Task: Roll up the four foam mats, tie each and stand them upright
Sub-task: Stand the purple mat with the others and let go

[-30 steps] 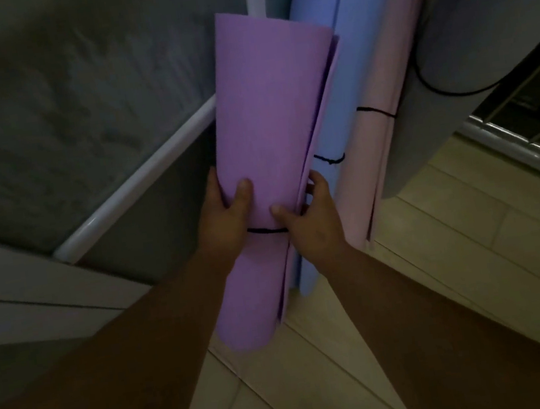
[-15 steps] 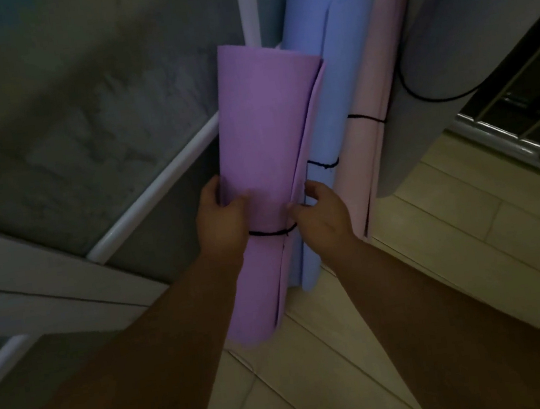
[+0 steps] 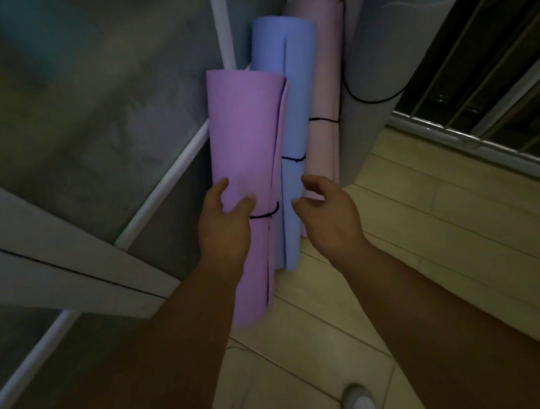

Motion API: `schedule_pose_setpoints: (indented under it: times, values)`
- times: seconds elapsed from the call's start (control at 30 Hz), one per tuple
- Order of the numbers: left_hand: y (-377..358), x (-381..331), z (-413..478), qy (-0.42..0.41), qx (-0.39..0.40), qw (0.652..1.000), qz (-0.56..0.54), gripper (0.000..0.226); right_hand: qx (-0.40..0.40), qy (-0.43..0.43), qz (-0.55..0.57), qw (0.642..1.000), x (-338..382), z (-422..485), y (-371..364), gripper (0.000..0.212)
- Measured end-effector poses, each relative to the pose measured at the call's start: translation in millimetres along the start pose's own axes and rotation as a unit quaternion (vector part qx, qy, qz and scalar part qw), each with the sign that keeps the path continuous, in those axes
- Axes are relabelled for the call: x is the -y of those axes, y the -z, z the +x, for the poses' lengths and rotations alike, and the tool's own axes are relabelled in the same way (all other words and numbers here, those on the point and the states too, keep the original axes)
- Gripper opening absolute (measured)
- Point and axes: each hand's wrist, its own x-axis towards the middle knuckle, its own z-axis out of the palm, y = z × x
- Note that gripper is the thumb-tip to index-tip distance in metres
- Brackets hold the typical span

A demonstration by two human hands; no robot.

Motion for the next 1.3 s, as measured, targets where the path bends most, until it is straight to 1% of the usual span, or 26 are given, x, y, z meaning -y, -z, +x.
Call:
schedule_pose_setpoints:
  times: [0.1, 0.23, 0.4, 0.5, 0.6, 0.77, 0.87, 1.0, 1.3]
  values:
    - [5, -16, -36, -0.034, 0.029, 0.999, 0.002, 0.055, -0.038, 0.019, 0.002, 0.999, 17, -39, 10, 0.041]
    - [17, -25, -83, -0.073, 0.087, 0.993, 0.026, 0.051, -0.094, 0.036, 0.000, 0.995, 34, -97, 19, 0.039]
    - [31, -26, -135, -0.108, 0.147, 0.981, 0.062, 0.049, -0.156, 0.031, 0.024, 0.987, 35, -166, 26, 0.036]
    - [32, -19, -155, -0.110, 0.175, 0.975, 0.076, 0.047, -0.178, 0.025, 0.024, 0.983, 29, -196, 33, 0.034]
    - [25, -12, -175, -0.078, 0.191, 0.977, 0.050, 0.044, -0.210, 0.011, 0.017, 0.977, 25, -216, 47, 0.035]
    - [12, -5, -205, -0.096, 0.195, 0.974, 0.060, 0.038, -0.229, 0.020, 0.004, 0.973, 18, -244, 70, 0.036]
    - [2, 5, -230, -0.113, 0.200, 0.970, 0.075, 0.036, -0.238, 0.021, 0.004, 0.971, -1, -268, 89, 0.035]
    - [-22, 36, -263, -0.125, 0.208, 0.967, 0.074, 0.040, -0.246, 0.012, 0.010, 0.969, -42, -297, 117, 0.033]
    - [-79, 122, -330, -0.112, 0.212, 0.967, 0.086, 0.037, -0.258, -0.012, 0.022, 0.966, -146, -350, 176, 0.031]
